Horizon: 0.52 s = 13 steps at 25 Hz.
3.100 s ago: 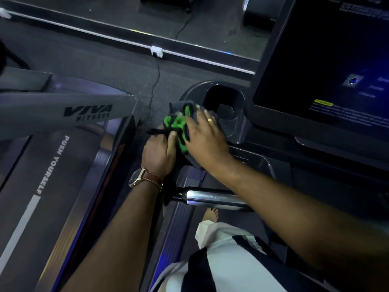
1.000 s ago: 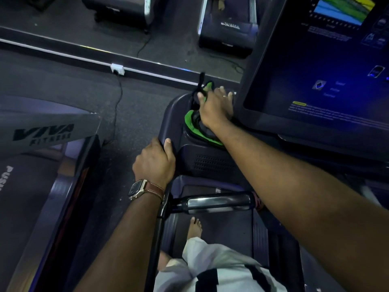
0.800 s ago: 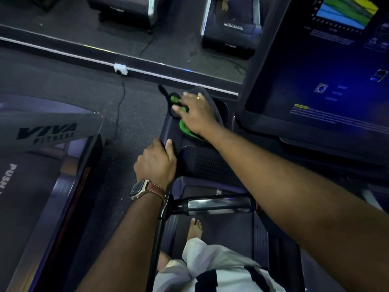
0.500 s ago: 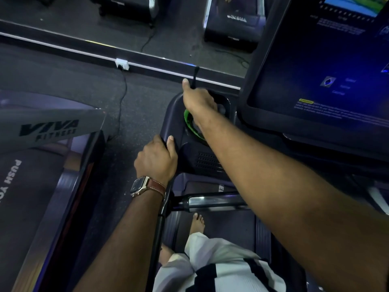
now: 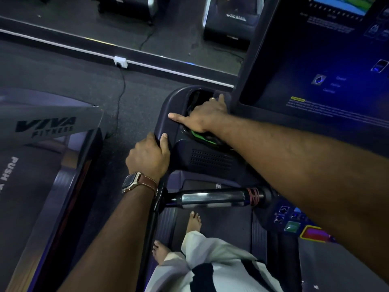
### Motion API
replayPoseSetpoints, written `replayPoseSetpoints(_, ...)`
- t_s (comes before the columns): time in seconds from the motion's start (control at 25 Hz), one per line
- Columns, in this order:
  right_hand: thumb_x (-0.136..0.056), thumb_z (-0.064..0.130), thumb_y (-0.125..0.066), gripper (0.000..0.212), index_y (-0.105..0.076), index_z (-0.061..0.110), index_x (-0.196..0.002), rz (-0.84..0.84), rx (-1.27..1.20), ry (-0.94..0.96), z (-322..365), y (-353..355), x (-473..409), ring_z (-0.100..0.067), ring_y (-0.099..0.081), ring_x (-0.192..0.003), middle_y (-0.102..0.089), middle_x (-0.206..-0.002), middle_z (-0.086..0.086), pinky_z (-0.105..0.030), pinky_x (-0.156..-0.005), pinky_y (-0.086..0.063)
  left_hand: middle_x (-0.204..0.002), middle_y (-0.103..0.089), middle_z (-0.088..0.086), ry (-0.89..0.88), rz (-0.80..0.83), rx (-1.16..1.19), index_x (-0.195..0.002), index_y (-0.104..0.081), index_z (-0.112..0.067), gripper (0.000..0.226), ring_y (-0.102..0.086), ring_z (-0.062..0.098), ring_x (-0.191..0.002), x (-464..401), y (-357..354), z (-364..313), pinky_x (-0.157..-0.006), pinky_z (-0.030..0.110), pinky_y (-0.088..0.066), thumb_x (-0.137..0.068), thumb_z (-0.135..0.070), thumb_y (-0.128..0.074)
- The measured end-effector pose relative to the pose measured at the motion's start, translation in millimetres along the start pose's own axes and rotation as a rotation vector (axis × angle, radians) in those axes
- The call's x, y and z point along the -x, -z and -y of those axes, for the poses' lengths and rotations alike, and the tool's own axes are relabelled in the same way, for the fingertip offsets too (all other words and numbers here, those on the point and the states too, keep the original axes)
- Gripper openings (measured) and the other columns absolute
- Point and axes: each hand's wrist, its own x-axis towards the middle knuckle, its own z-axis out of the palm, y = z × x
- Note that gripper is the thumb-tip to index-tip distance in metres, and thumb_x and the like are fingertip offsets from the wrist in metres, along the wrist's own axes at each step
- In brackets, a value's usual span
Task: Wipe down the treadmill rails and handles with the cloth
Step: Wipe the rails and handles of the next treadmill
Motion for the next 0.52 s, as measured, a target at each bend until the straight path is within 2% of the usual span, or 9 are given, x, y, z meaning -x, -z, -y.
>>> replayPoseSetpoints(0.08, -0.069, 0.097, -0.016, 0.112, -0.053, 0.019, -0.14, -0.04, -0.306, -0.066, 9, 6, 0, -0.034, -0.045, -0.135, -0.051, -0.146, -0.01, -0.055, -0.115, -0.026, -0.092, -0.067, 0.019, -0.006, -0.007, -0.004, -0.093, -0.057, -0.01, 0.049, -0.062, 0.043, -0.083, 0, -1, 0, -0.062, 0.037, -0.037, -0.097, -0.052, -0.033)
replayPoseSetpoints(0.12, -0.074, 0.091, -0.036, 0.1, -0.057, 0.016, -0.136, -0.1, -0.608, -0.129, 11, 11, -1, -0.033, -0.054, -0.126, -0.058, -0.138, -0.01, -0.049, -0.109, -0.038, -0.092, -0.067, 0.019, -0.011, -0.011, -0.009, -0.094, -0.057, -0.01, 0.049, -0.062, 0.044, -0.083, -1, -1, 0, -0.063, 0.038, -0.038, -0.097, -0.052, -0.033)
replayPoseSetpoints(0.2, -0.081, 0.058, -0.066, 0.064, -0.067, 0.007, -0.118, -0.268, -1.342, -0.401, 9, 16, -13, -0.027, -0.068, -0.097, -0.07, -0.107, -0.009, -0.036, -0.084, -0.057, -0.092, -0.067, 0.02, -0.016, -0.009, -0.016, -0.095, -0.057, -0.009, 0.048, -0.062, 0.044, -0.083, -1, -2, -1, -0.063, 0.038, -0.038, -0.097, -0.051, -0.033)
replayPoseSetpoints(0.24, -0.085, 0.045, -0.066, 0.052, -0.067, 0.001, -0.111, -0.349, -1.521, -0.508, 13, 15, -16, -0.026, -0.069, -0.089, -0.071, -0.097, -0.008, -0.033, -0.074, -0.058, -0.093, -0.067, 0.021, -0.018, -0.008, -0.02, -0.095, -0.057, -0.009, 0.047, -0.062, 0.044, -0.083, -1, -2, -2, -0.063, 0.038, -0.037, -0.097, -0.05, -0.034)
replayPoseSetpoints(0.28, -0.087, 0.042, -0.062, 0.049, -0.064, -0.002, -0.11, -0.417, -1.518, -0.548, 24, 13, -15, -0.027, -0.068, -0.091, -0.069, -0.098, -0.009, -0.034, -0.075, -0.056, -0.094, -0.066, 0.021, -0.02, -0.004, -0.026, -0.096, -0.057, -0.009, 0.045, -0.062, 0.045, -0.084, -1, -1, -2, -0.063, 0.038, -0.037, -0.097, -0.048, -0.035)
replayPoseSetpoints(0.32, -0.088, 0.048, -0.057, 0.056, -0.06, -0.001, -0.115, -0.467, -1.298, -0.518, 40, 7, -11, -0.031, -0.064, -0.102, -0.067, -0.109, -0.015, -0.039, -0.088, -0.052, -0.096, -0.066, 0.022, -0.021, 0.001, -0.028, -0.098, -0.057, -0.009, 0.042, -0.062, 0.045, -0.086, -1, 0, -2, -0.064, 0.039, -0.038, -0.097, -0.045, -0.036)
replayPoseSetpoints(0.4, -0.088, 0.062, -0.046, 0.07, -0.052, 0.004, -0.128, -0.549, -0.729, -0.28, 69, -17, 4, -0.041, -0.05, -0.122, -0.055, -0.129, -0.026, -0.054, -0.11, -0.031, -0.099, -0.066, 0.022, -0.018, 0.01, -0.02, -0.101, -0.057, -0.01, 0.035, -0.062, 0.045, -0.088, -1, 3, -3, -0.067, 0.041, -0.042, -0.097, -0.039, -0.037)
replayPoseSetpoints(0.44, -0.091, 0.063, -0.042, 0.071, -0.05, 0.006, -0.132, -0.572, -0.502, -0.138, 65, -32, 14, -0.043, -0.046, -0.125, -0.051, -0.133, -0.028, -0.058, -0.113, -0.024, -0.1, -0.066, 0.021, -0.018, 0.011, -0.02, -0.103, -0.058, -0.011, 0.034, -0.062, 0.045, -0.089, -1, 4, -3, -0.068, 0.041, -0.044, -0.097, -0.038, -0.038)
replayPoseSetpoints(0.52, -0.094, 0.06, -0.038, 0.068, -0.048, 0.007, -0.136, -0.584, -0.185, 0.066, 32, -58, 34, -0.041, -0.046, -0.127, -0.054, -0.131, -0.027, -0.059, -0.114, -0.023, -0.099, -0.066, 0.022, -0.018, 0.01, -0.023, -0.103, -0.058, -0.01, 0.037, -0.062, 0.046, -0.088, 0, 4, -3, -0.069, 0.042, -0.045, -0.098, -0.039, -0.037)
